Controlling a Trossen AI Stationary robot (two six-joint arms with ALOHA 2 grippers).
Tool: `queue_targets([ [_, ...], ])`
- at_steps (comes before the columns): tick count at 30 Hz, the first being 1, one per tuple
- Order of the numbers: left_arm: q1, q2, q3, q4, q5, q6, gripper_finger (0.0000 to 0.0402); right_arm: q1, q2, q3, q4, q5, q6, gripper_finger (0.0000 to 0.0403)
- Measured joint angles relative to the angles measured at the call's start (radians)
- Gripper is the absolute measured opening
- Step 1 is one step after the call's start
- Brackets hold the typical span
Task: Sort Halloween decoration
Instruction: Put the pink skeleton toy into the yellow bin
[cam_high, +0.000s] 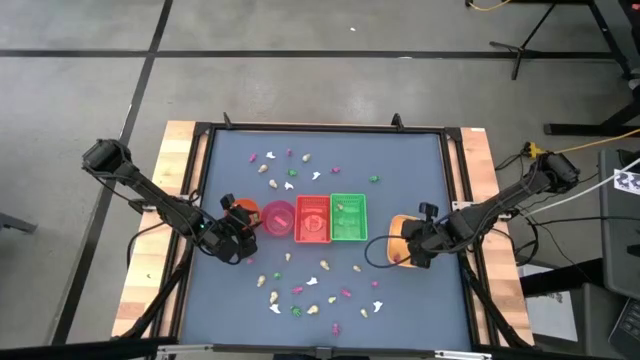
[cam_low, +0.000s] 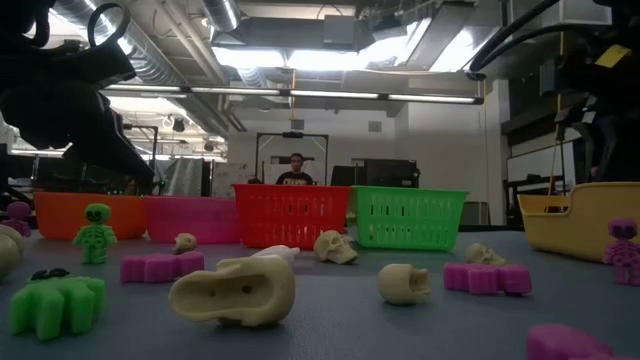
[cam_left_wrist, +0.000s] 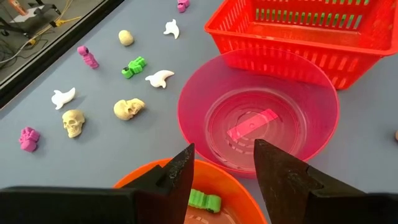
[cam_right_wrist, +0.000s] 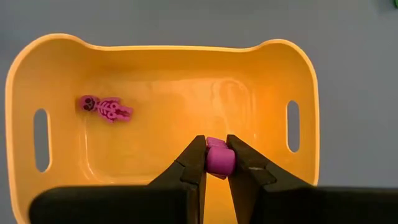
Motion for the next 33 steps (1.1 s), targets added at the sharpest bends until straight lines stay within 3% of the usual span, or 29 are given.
queue_targets([
  [29, 0.000, 0.000, 0.000, 0.000, -0.001, -0.001, 0.0150, 0.000, 0.000, 0.000, 0.000, 0.000, -0.001, 0.0048],
  [33, 0.000, 0.000, 0.000, 0.000, -0.001, -0.001, 0.0150, 0.000, 0.000, 0.000, 0.000, 0.000, -0.001, 0.0062],
])
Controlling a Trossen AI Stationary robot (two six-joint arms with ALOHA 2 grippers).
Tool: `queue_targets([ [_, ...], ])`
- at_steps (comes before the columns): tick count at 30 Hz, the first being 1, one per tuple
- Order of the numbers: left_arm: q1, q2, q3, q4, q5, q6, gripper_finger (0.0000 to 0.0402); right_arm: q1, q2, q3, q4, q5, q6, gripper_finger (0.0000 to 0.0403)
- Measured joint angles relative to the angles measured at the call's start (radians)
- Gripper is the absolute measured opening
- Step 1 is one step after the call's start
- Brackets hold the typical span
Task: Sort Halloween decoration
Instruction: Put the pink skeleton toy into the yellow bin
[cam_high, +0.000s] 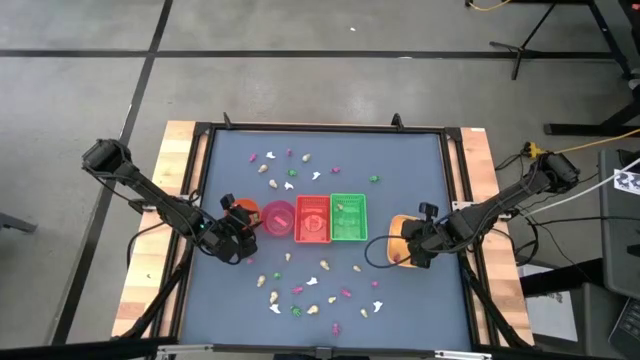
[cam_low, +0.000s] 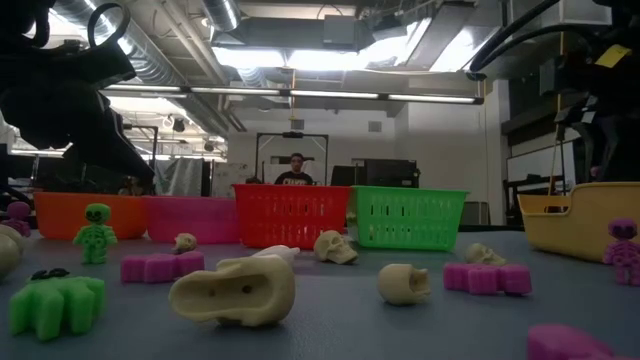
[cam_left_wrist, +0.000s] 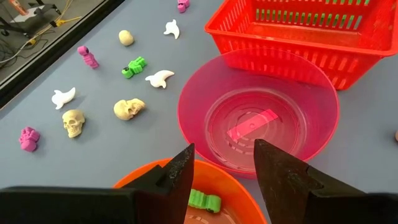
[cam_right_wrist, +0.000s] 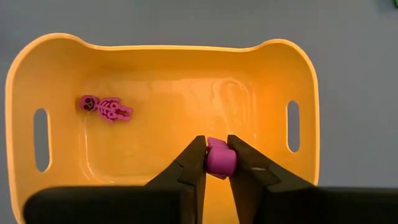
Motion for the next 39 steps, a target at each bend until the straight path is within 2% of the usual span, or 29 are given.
queue_targets([
  [7, 0.000, 0.000, 0.000, 0.000, 0.000, 0.000, 0.0150, 0.000, 0.000, 0.000, 0.000, 0.001, 0.000, 0.0127],
  [11, 0.000, 0.000, 0.000, 0.000, 0.000, 0.000, 0.0150, 0.000, 0.000, 0.000, 0.000, 0.001, 0.000, 0.0150],
  [20, 0.000, 0.000, 0.000, 0.013, 0.000, 0.000, 0.0150, 0.000, 0.000, 0.000, 0.000, 0.002, 0.000, 0.0156],
  [25, 0.000, 0.000, 0.000, 0.126, 0.014, 0.000, 0.0150, 0.000, 0.000, 0.000, 0.000, 0.002, 0.000, 0.0156],
  [28, 0.000, 0.000, 0.000, 0.224, 0.105, 0.000, 0.0150, 0.000, 0.000, 0.000, 0.000, 0.002, 0.000, 0.0156],
  [34, -0.005, 0.000, 0.000, 0.288, 0.437, -0.007, 0.0150, 0.000, 0.000, 0.000, 0.000, 0.003, 0.000, 0.0156],
  [36, -0.012, 0.000, 0.000, 0.288, 0.491, -0.029, 0.0150, 0.000, 0.000, 0.000, 0.000, 0.003, 0.000, 0.0156],
  [39, -0.028, 0.000, 0.000, 0.288, 0.503, -0.032, 0.0150, 0.000, 0.000, 0.000, 0.000, 0.003, 0.000, 0.0156],
])
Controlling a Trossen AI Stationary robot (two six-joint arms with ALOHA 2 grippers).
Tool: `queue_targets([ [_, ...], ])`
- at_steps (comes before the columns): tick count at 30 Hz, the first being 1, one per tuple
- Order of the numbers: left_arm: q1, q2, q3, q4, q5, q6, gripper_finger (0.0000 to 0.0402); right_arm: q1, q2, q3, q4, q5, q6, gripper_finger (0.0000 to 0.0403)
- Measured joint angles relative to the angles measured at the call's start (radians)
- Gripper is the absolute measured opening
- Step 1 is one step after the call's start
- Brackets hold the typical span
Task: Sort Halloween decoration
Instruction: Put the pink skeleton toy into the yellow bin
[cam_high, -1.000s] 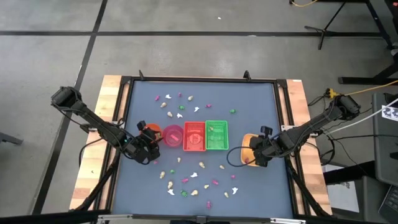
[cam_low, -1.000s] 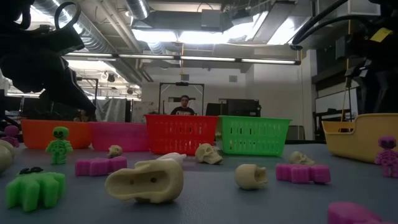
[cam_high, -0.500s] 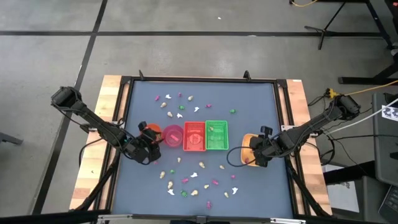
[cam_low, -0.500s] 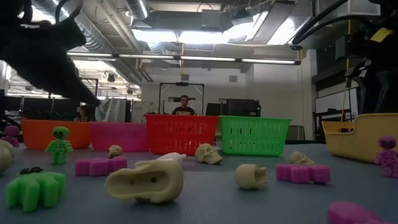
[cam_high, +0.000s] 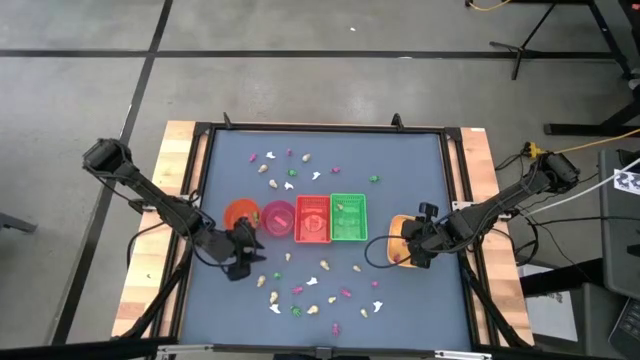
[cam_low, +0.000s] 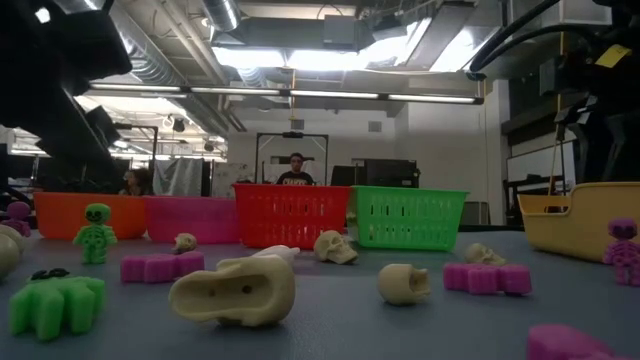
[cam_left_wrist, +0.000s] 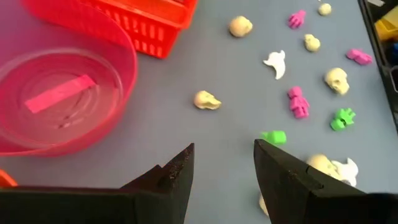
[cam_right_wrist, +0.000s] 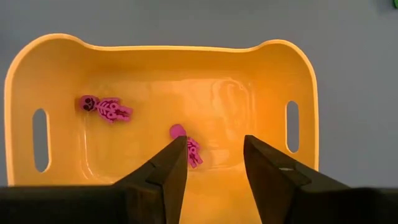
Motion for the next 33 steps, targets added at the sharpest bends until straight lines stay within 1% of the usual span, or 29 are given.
queue_targets([
  [9, -0.066, 0.000, 0.000, -0.018, 0.003, -0.006, 0.0147, 0.000, 0.000, 0.000, 0.000, 0.000, 0.000, 0.0156],
  [15, -0.107, 0.000, 0.000, -0.123, 0.003, -0.121, 0.0147, 0.000, 0.000, 0.000, 0.000, 0.000, 0.000, 0.0156],
  [18, -0.124, 0.000, 0.000, -0.145, 0.003, -0.149, 0.0147, 0.000, 0.000, 0.000, 0.000, 0.000, 0.000, 0.0156],
  [25, -0.154, 0.003, 0.000, -0.173, -0.007, -0.157, 0.0147, 0.000, 0.000, 0.000, 0.000, 0.000, 0.000, 0.0156],
  [28, -0.155, 0.019, 0.000, -0.185, -0.026, -0.158, 0.0147, 0.000, 0.000, 0.000, 0.000, 0.000, 0.000, 0.0156],
  [33, -0.155, 0.060, 0.000, -0.168, -0.026, -0.160, 0.0147, 0.000, 0.000, 0.000, 0.001, 0.000, 0.000, 0.0156],
])
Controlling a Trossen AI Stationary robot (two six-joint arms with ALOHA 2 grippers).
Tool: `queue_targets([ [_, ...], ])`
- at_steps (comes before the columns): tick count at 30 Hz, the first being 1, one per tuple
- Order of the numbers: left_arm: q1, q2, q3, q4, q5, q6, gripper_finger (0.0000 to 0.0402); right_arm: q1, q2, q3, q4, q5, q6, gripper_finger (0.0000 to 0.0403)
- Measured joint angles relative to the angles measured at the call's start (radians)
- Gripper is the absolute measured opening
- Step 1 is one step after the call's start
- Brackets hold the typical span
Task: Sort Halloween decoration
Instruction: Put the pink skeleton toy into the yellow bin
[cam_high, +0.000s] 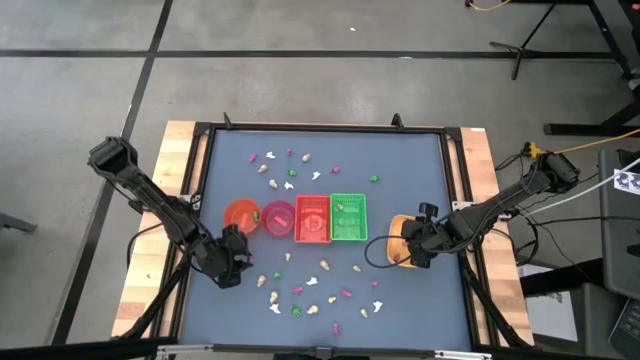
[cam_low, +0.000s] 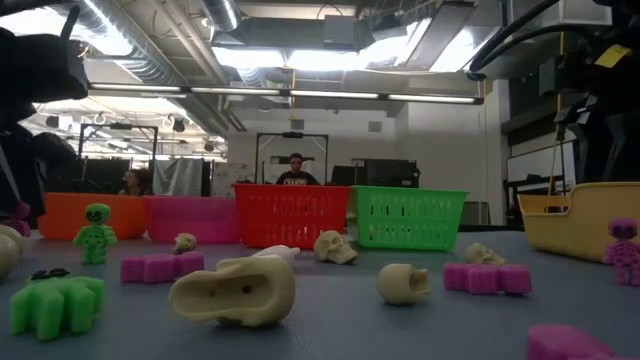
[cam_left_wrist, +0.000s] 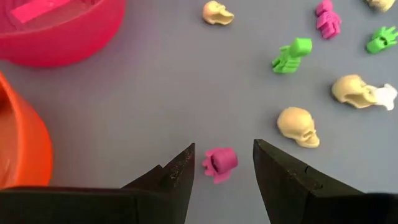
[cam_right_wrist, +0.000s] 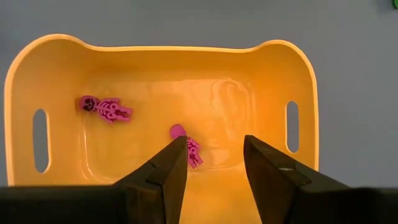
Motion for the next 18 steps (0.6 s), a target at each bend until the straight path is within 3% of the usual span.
queue_targets([
  [11, 0.000, 0.059, 0.000, 0.013, 0.002, 0.001, 0.0145, 0.000, 0.000, 0.000, 0.000, 0.000, 0.000, 0.0156],
  [18, 0.000, 0.059, 0.000, 0.014, 0.002, 0.003, 0.0104, 0.000, 0.000, 0.000, 0.000, 0.000, 0.000, 0.0156],
])
